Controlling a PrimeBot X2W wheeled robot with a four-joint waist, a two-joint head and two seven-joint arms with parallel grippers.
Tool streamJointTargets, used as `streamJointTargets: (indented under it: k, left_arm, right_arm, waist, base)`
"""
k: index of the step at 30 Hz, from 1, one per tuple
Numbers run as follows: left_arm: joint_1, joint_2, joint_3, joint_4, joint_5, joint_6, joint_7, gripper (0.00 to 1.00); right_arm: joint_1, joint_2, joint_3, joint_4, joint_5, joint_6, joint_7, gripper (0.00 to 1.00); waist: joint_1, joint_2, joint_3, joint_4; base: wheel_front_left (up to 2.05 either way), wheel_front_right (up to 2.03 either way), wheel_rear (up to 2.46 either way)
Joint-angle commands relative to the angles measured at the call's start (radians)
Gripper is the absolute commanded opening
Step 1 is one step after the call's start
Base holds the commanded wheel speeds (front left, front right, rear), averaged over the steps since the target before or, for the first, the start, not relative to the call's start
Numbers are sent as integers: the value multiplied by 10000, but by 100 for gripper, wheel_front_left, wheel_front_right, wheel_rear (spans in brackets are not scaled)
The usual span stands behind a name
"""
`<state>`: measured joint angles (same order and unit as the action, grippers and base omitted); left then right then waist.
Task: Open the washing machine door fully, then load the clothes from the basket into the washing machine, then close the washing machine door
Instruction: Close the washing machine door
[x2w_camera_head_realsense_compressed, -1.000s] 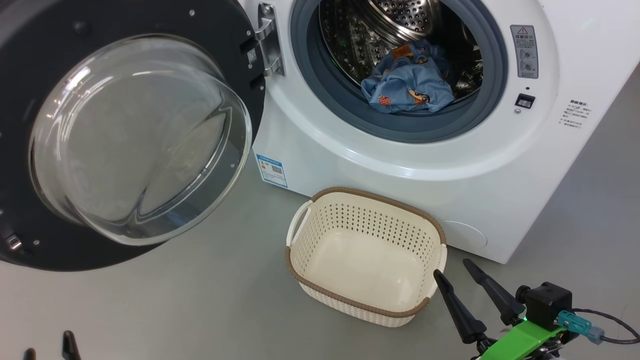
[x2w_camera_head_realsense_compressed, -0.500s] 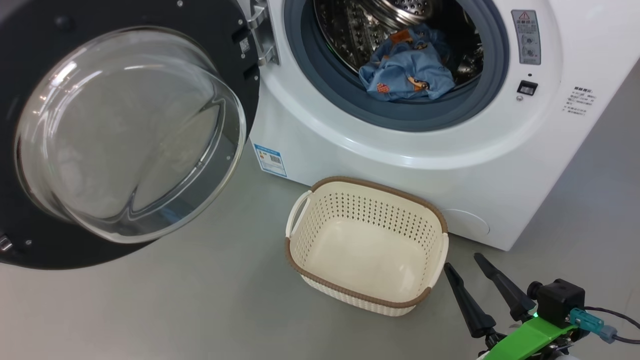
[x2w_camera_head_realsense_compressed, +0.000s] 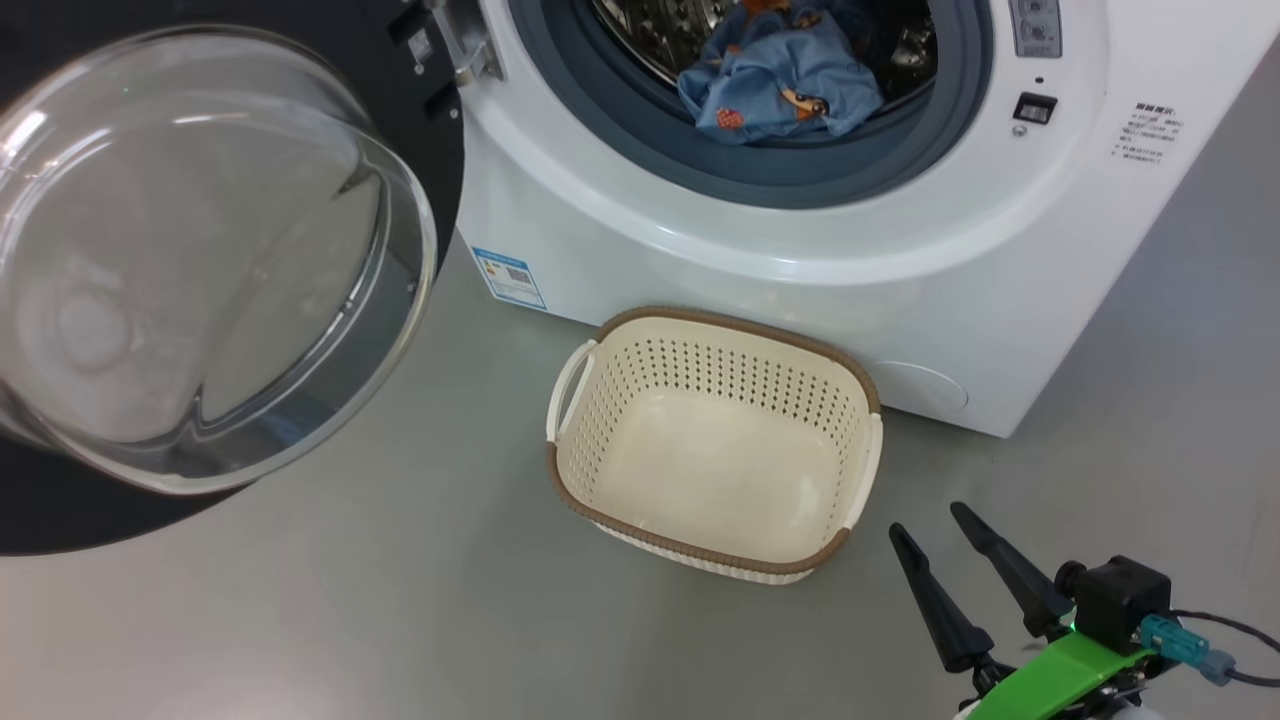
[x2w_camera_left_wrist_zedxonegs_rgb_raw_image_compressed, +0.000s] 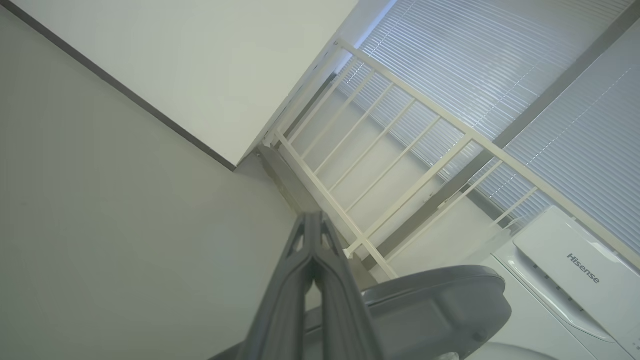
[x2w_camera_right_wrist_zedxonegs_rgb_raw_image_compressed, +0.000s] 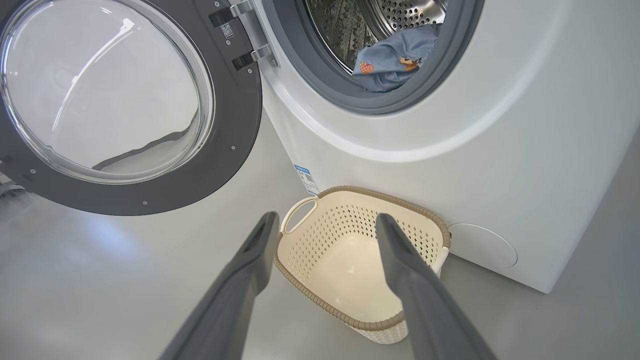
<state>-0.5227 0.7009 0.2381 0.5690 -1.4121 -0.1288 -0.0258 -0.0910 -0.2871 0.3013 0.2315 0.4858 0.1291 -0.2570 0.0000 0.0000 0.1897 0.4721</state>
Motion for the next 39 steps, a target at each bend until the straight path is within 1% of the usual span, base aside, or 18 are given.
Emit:
streamJointTargets:
  k: [1,2,4,7,11,14,22,27,39]
  left_arm:
    - [-457,862,239,49,-268,-19,404,0]
    - [-583,923,182,216,-551,-19,801,0]
    - [-719,1127,-10,587,-861,-19,1539,0]
    - [-909,1286,-218,1055,-1242,-19,2485,0]
    - [-1091,1434,-378,1547,-1489,-19,3286,0]
    - [-1137,1477,-533,1650,-1587,-19,3829,0]
    - [-1086,1324,-803,1480,-1658,-19,4513,0]
    - [-983,1214,-905,1347,-1657,-19,4712,0]
    - [-637,1126,-1144,787,-1891,-19,5926,0]
  right_arm:
    - [-294,-112,140,-262,-67,16,-48,100]
    - [-310,-134,126,-265,-77,16,-48,100]
    - [-338,-176,106,-279,-95,16,-48,100]
    - [-371,-237,90,-290,-121,16,-48,100]
    - [-441,-282,101,-298,-154,16,-48,100]
    - [-467,-298,112,-284,-164,16,-48,100]
    - [-518,-323,135,-258,-174,16,-48,100]
    - [-464,-325,108,-242,-144,16,-48,100]
    - [-269,-169,62,-242,-97,16,-48,100]
  waist:
    - [0,0,187,-124]
    - [0,0,224,-134]
    - [0,0,312,-163]
    - [0,0,418,-188]
    - [0,0,538,-224]
    - [0,0,574,-234]
    - [0,0,605,-255]
    - [0,0,461,-278]
    - [0,0,79,-351]
  base:
    - [0,0,0]
    - [0,0,0]
    - [0,0,0]
    - [0,0,0]
    - [0,0,0]
    - [0,0,0]
    - [0,0,0]
    - [0,0,0]
    - [0,0,0]
